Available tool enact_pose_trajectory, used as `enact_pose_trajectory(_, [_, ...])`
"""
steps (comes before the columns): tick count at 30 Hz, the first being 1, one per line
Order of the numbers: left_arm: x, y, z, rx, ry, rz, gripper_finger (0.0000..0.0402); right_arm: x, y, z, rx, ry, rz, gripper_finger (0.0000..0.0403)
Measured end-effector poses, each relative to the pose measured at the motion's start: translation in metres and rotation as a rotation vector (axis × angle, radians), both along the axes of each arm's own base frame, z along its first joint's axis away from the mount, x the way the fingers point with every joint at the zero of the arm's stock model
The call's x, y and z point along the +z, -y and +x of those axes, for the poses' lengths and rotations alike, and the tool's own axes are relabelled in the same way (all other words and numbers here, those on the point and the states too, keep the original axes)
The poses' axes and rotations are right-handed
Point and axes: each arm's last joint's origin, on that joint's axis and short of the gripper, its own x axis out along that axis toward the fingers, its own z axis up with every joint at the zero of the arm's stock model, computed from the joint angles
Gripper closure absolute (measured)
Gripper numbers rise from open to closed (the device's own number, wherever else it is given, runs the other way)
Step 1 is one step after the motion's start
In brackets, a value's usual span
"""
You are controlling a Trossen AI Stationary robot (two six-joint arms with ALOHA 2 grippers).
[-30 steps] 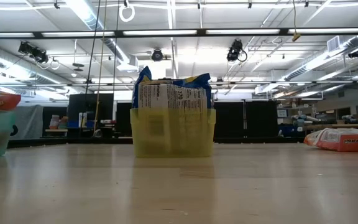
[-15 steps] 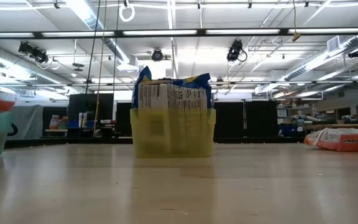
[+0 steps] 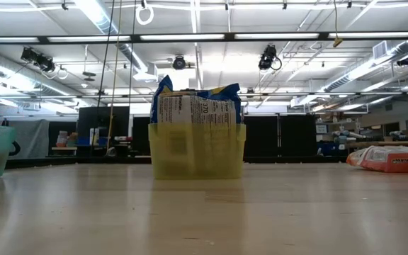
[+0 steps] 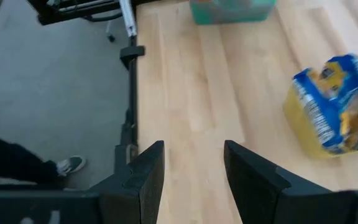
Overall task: Sort Maruchan noodles
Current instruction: Put the orange noodle pack into the green bin, then adjust the orange noodle packs in the green bin
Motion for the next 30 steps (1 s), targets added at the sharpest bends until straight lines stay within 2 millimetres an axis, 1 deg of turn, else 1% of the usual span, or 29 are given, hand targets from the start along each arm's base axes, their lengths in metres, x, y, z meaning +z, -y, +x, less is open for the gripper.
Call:
enact_pose_trajectory(5, [0.017, -0.002, -0.005, -0.057, -0.035, -0.268, 0.0400, 0.000, -0.002, -0.001, 0.001, -0.020, 0.046, 0.0231])
enact_pose_trajectory(7, [0.023, -0.005, -0.009, -0.077, -0.051, -0.317, 0.0396, 0.000, -0.002, -0.001, -0.003, -0.021, 0.049, 0.0231])
enact_pose_trajectory(12, [0.026, -0.012, -0.006, -0.107, -0.029, -0.350, 0.0382, 0.000, -0.002, -0.001, -0.004, -0.020, 0.049, 0.0231])
enact_pose_trajectory(17, [0.024, -0.020, 0.006, -0.109, 0.032, -0.362, 0.0364, 0.000, -0.001, -0.001, 0.002, -0.020, 0.043, 0.0231])
enact_pose_trajectory(20, [0.024, -0.026, 0.011, -0.092, 0.043, -0.372, 0.0350, 0.000, -0.001, -0.001, 0.012, -0.019, 0.033, 0.0231])
enact_pose_trajectory(24, [0.028, -0.034, 0.015, -0.090, 0.060, -0.430, 0.0328, 0.002, 0.000, -0.001, 0.013, -0.015, 0.033, 0.0231])
enact_pose_trajectory(26, [0.033, -0.042, 0.016, -0.068, 0.093, -0.411, 0.0319, 0.004, 0.003, -0.001, 0.010, -0.009, 0.035, 0.0231])
enact_pose_trajectory(27, [0.036, -0.047, 0.016, -0.052, 0.127, -0.370, 0.0316, 0.005, 0.004, -0.002, 0.008, -0.006, 0.036, 0.0231])
enact_pose_trajectory(30, [0.042, -0.065, 0.017, 0.045, 0.243, -0.095, 0.0310, 0.006, 0.007, 0.000, -0.001, -0.005, 0.036, 0.0231])
